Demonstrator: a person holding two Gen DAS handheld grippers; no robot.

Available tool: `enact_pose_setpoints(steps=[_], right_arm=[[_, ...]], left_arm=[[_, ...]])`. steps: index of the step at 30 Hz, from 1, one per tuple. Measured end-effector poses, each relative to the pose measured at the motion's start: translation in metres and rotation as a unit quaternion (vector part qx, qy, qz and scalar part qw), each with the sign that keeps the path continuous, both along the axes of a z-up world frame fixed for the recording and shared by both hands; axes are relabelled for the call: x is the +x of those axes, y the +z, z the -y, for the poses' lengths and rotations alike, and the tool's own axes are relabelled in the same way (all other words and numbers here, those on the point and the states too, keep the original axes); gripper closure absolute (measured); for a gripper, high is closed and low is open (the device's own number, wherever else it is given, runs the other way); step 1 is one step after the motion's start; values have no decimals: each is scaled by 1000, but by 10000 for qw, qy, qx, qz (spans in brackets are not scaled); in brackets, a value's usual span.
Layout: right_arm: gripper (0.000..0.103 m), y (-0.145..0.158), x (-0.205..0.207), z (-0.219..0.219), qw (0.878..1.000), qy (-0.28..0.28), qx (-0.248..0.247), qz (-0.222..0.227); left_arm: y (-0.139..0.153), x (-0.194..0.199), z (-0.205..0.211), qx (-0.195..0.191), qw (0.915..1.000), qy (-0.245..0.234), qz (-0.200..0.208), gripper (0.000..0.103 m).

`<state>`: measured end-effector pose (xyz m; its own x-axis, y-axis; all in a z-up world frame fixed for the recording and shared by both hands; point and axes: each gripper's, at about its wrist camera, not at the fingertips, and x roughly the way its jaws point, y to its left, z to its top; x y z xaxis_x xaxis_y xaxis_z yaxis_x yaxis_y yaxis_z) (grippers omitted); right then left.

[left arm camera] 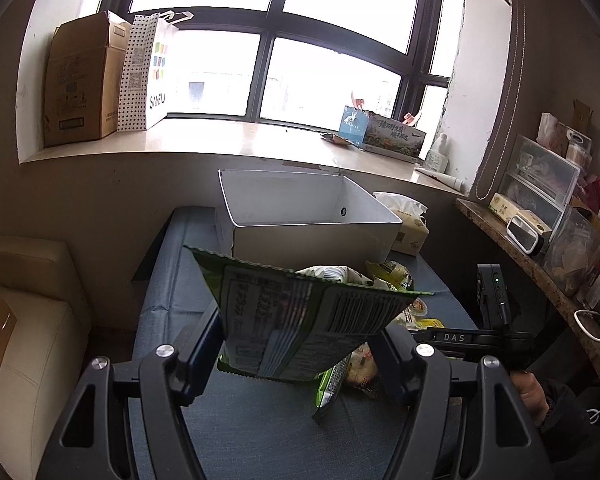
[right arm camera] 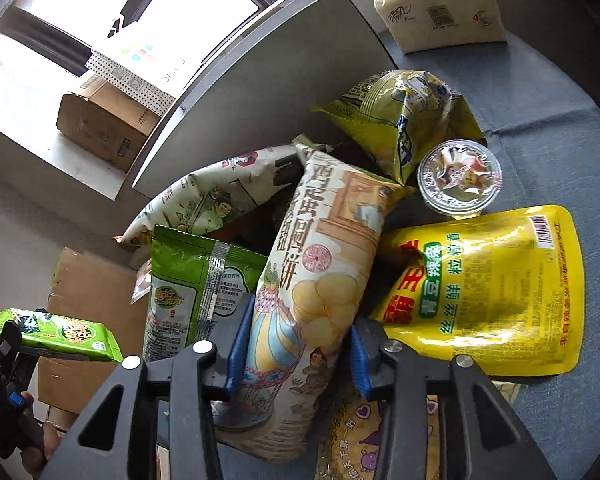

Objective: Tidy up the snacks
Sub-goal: 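Grasp the green-edged chip bag with the left tool while the right tool grasps the cream potato-chip bag, then lower both bags into the white box and open both tools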

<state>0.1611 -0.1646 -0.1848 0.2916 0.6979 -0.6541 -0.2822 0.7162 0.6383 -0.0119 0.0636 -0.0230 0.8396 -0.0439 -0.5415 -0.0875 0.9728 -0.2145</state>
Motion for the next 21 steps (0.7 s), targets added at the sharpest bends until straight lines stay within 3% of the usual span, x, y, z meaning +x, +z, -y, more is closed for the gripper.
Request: enact_pose_setpoints(steps=[6, 12, 15, 21], right_arm=[[62, 26, -25, 31, 9985, -86, 378, 379], [62, 83, -45, 39, 9894, -58, 230, 1430], [62, 111, -35, 31, 9800, 28, -74, 1987], [62, 149, 34, 2, 9715, 325, -419, 2310]], left_arm=[[2, 3, 5, 0, 9999, -93, 47, 31], [11, 18, 12, 25, 9993, -298, 209, 31], [26, 40, 16, 257, 9983, -367, 365, 31], [53, 121, 0, 302, 9975, -387, 512, 30]])
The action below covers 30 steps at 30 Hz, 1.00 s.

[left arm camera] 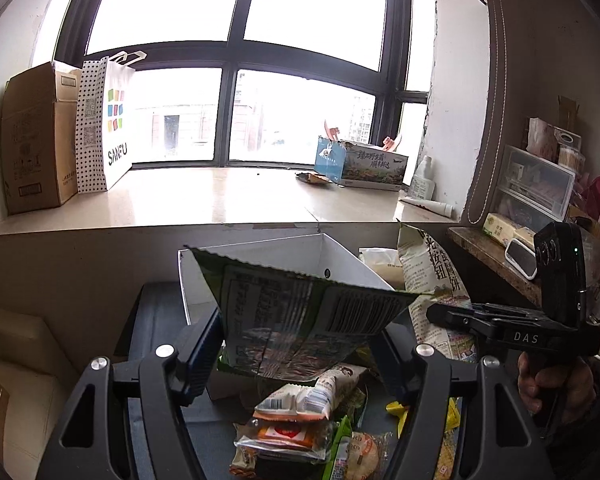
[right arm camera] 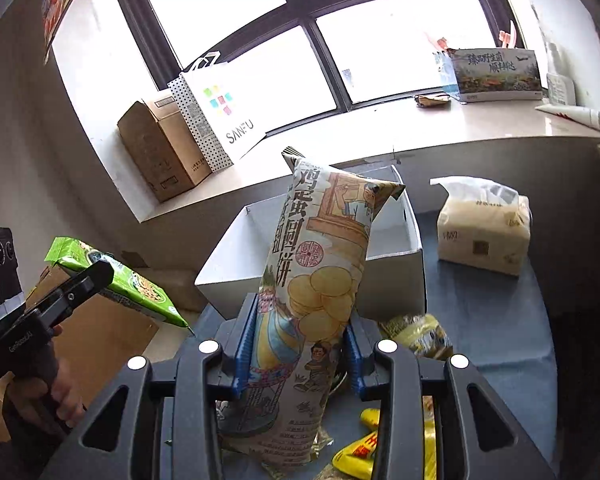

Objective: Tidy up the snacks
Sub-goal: 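Lower both bags into the white box and open both tools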

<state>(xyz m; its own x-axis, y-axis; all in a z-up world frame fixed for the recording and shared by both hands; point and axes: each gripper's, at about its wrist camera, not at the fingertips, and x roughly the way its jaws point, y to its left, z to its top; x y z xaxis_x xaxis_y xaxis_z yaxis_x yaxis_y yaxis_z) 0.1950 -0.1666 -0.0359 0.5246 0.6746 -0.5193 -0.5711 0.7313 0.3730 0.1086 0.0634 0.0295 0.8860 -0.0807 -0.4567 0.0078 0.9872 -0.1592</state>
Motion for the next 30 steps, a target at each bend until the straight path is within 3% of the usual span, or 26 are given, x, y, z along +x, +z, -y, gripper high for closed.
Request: enact_pose_setpoints(steps=[6, 12, 13, 15, 16, 17, 19, 24, 30], right_arm=[[62, 23, 89, -43, 9979, -54, -647, 59], [62, 18, 155, -76, 9905, -35, -1371, -2], [62, 15, 163, -80, 9889, -40, -1482, -4], [57, 8, 177, -87, 9851, -123, -1710, -97], [42, 5, 182, -89, 9837, -172, -1783, -180], [17, 3, 185, -89, 9839, -214, -1762, -217], [0, 5, 183, -84, 9884, -282, -1488, -146], [0, 15, 153, -72, 9941, -292, -1022, 238], [0, 36, 85, -45, 9964, -45, 43, 842]], left_arm=[[1, 92, -37, -75, 9980, 537, -318, 30], [-17, 148, -58, -111, 9960, 612, -639, 29], [-20, 153, -60, -105, 9959, 626, -642, 27], [-26, 160, -65, -137, 9955, 652, -677, 11], [-28, 161, -67, -177, 9952, 669, -685, 0], [-31, 161, -69, -215, 9952, 685, -666, 0], [-37, 157, -74, -173, 9946, 746, -704, 0], [-37, 123, -74, -135, 9964, 679, -499, 0], [-15, 63, -57, -120, 9983, 509, 250, 0]])
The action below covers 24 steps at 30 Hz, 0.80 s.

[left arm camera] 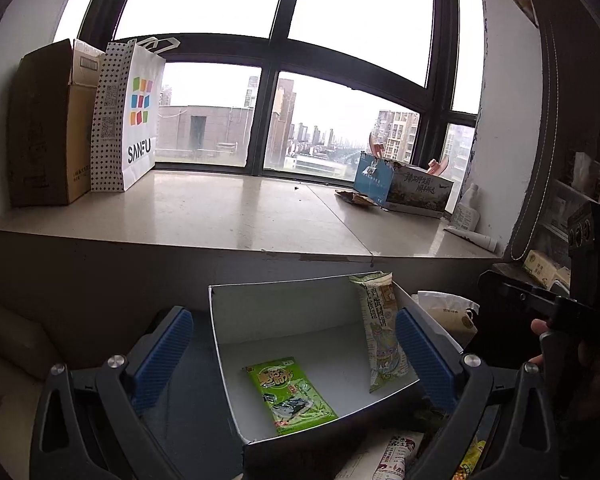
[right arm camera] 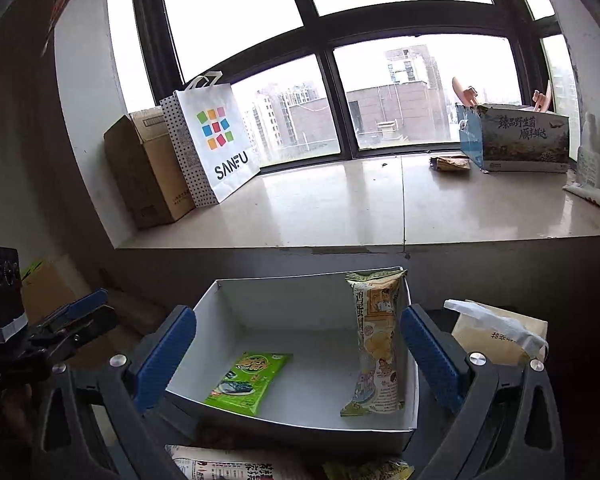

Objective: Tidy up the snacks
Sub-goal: 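Lower both bags into the white box and open both tools, then reach the right tool to the yellow pouch and grasp it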

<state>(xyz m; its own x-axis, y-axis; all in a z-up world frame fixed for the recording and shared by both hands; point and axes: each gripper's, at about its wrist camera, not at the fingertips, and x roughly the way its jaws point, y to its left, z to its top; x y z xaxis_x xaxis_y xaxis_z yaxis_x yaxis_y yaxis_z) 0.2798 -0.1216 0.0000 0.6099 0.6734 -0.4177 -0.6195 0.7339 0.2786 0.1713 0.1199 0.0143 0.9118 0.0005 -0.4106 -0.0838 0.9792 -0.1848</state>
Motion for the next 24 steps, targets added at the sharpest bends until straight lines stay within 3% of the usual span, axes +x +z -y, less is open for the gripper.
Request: enact_pose_setpoints(steps=[3, 7, 10, 15, 21, 24], right_arm=[[0, 7, -40, 13, 9991, 307, 246, 137], [0, 9, -95, 24, 9979, 622, -82, 153], [0, 8, -136, 43, 9980, 319, -153, 533], [0, -5, -178, 72, 9989, 116, -168, 422], [0, -18, -215, 110, 9987, -383, -2, 323], [0, -31, -221, 123, 9983, -535, -148, 200]], left_arm=[[9, -28, 16, 8, 9996, -283, -60, 0], [14, -65, 38, 21, 9985, -546, -95, 0], [18, -96, 57, 88, 9968, -794, -8, 0], [18, -141, 88, 460, 9959, -775, 54, 0], [2, -171, 104, 83, 9960, -853, -259, 0], [-11, -180, 105, -80, 9954, -888, -353, 0]])
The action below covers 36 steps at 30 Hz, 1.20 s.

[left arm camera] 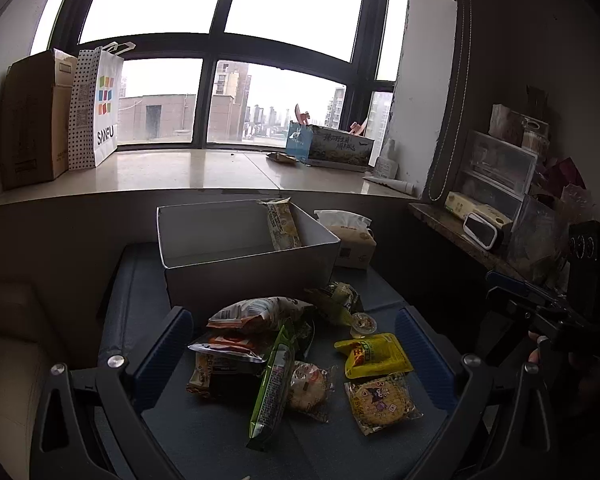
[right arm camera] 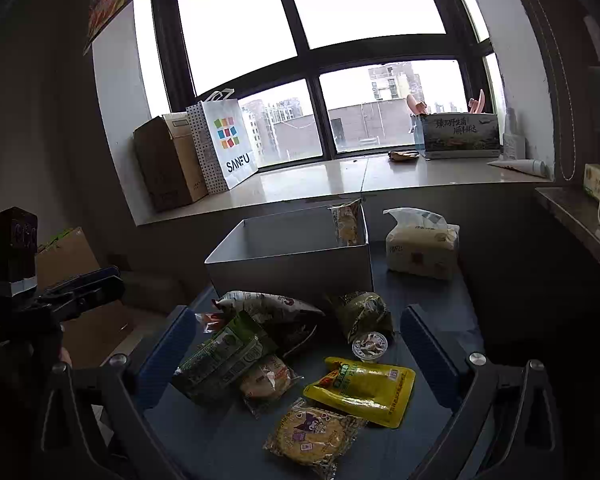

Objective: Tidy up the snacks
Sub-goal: 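Reach the right tool to the yellow pouch and grasp it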

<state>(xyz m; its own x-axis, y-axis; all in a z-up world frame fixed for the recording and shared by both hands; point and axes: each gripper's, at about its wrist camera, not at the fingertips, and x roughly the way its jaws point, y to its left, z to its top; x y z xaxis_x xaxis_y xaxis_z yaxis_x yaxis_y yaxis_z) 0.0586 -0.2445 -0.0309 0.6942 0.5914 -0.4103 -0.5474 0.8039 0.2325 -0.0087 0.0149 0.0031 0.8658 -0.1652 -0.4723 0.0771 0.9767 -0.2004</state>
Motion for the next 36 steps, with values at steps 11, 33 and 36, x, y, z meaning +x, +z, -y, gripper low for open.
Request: enact_pose_setpoints(steps=[11, 33, 36], right_arm=[[0, -48, 8, 5, 9960, -141, -776, -432], [0, -165, 137, -73, 9269, 2317, -2625, -1354], [0, -170, 133, -75, 9232, 2441, -2631, -1372]], left_arm=[[-12, -3, -11, -208, 9996, 137, -135, 0], [-22, 1, -7, -27, 9995, 13, -299, 0], [-24, 1, -9, -63, 9994, 45, -334, 0]])
